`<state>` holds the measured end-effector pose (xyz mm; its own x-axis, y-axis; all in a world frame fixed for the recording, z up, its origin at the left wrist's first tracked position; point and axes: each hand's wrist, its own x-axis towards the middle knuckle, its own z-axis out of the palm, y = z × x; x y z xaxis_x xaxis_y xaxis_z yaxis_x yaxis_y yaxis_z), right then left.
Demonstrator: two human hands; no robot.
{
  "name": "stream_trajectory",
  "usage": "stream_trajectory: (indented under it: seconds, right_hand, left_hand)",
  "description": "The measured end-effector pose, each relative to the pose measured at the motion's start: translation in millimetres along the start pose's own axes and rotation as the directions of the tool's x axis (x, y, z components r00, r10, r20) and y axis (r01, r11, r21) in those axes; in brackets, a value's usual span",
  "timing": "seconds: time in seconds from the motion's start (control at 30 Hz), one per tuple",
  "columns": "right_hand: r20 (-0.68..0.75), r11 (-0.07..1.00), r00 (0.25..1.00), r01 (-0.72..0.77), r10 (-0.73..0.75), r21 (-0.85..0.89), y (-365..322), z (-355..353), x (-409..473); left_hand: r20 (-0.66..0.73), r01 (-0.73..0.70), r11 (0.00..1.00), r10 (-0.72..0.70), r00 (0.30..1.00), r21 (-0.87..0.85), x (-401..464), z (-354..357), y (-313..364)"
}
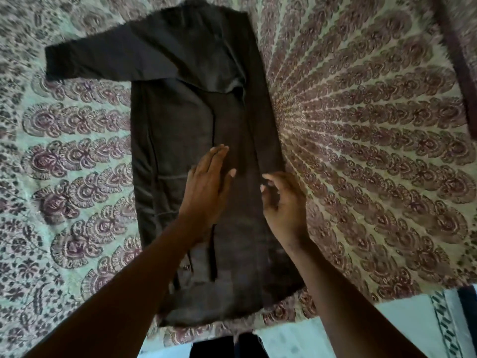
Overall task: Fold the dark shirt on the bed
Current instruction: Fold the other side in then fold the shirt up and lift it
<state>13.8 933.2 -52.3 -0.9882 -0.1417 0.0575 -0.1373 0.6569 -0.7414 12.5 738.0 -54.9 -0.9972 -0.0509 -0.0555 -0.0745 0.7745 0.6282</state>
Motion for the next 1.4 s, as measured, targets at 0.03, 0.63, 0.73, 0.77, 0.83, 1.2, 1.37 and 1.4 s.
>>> stream_trajectory:
  seconds: [0.03, 0.63, 0.73, 0.77, 0.83, 1.2, 1.37, 1.4]
  right_hand:
    - [0.010, 1.000, 1.000, 0.003, -0.003, 0.020, -9.7, 11.6, 19.5]
    - [0.130, 0.992, 0.989, 0.084, -0.070, -0.099, -102.9, 174.3, 274.7]
    - [0.262, 0.990, 0.965, 0.034, 0.004, -0.138, -106.2, 189.0, 295.8]
    - [0.304, 0.986, 0.952, 0.017, 0.036, -0.168, -106.2, 193.0, 300.2]
    - [0.345, 0.971, 0.936, 0.020, 0.065, -0.238, -105.8, 197.5, 303.6]
    - [0.464, 0.995, 0.881, -0.086, 0.095, -0.039, -97.0, 169.2, 310.0]
    - [0.439, 0.906, 0.868, -0.357, 0.231, 0.229, -88.9, 129.8, 300.3]
    - [0.441, 0.820, 0.838, -0.480, 0.322, 0.313, -87.5, 119.2, 295.7]
  left_hand:
    - [-0.024, 0.018, 1.000, -0.019, 1.000, -0.005, 15.6, -8.9, -12.8]
    - [-0.240, 0.661, 0.596, -0.798, 0.553, -0.456, 214.4, -155.1, -188.5]
    - [-0.070, 0.601, 0.297, -0.926, 0.372, -0.742, 235.3, -176.1, -200.1]
    - [-0.018, 0.553, 0.229, -0.932, 0.361, -0.801, 241.9, -180.8, -203.9]
    - [-0.012, 0.551, 0.207, -0.941, 0.337, -0.808, 250.4, -186.1, -202.6]
    - [-0.096, 0.316, 0.281, -0.865, 0.492, -0.906, 249.4, -167.6, -155.5]
    - [0.123, 0.204, 0.045, -0.665, 0.736, -0.978, 225.4, -141.9, -101.3]
    - [0.126, 0.210, 0.054, -0.649, 0.751, -0.976, 217.3, -135.7, -88.5]
